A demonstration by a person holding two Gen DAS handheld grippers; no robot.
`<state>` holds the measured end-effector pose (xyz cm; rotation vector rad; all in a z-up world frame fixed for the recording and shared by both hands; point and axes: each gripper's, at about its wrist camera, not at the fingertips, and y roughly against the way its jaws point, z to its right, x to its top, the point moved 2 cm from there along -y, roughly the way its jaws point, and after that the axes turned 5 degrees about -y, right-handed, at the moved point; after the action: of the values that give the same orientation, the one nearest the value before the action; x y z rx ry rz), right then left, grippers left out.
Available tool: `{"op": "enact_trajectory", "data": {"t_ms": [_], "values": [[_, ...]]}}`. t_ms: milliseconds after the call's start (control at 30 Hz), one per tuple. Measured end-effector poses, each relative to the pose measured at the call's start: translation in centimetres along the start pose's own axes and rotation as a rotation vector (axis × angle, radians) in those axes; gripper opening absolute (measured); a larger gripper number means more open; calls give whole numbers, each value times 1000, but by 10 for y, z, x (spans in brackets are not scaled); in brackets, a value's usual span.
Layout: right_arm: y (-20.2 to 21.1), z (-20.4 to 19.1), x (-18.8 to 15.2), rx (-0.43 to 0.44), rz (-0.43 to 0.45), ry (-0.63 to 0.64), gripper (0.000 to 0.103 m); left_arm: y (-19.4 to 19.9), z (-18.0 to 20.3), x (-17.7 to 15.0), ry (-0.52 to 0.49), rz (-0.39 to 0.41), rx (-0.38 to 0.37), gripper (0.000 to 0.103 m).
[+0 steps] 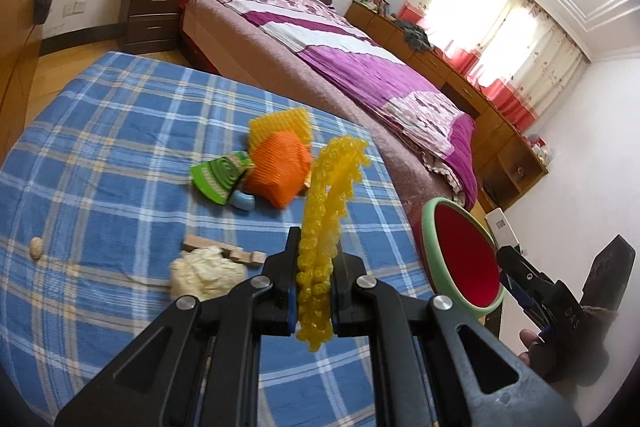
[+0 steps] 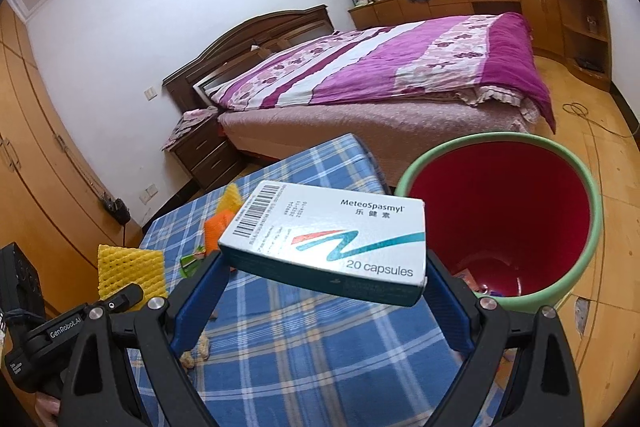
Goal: Collect trash
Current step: 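Carry the yellow net and white medicine box over the red bucket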
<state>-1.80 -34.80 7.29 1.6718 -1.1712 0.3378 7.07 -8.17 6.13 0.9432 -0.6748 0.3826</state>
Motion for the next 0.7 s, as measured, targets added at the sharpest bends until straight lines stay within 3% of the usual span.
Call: {"op": "enact_trajectory", "data": {"t_ms": [700], "values": [[17, 85, 21, -75, 61, -137, 95, -54, 85, 6, -149, -85, -80, 10]]}}
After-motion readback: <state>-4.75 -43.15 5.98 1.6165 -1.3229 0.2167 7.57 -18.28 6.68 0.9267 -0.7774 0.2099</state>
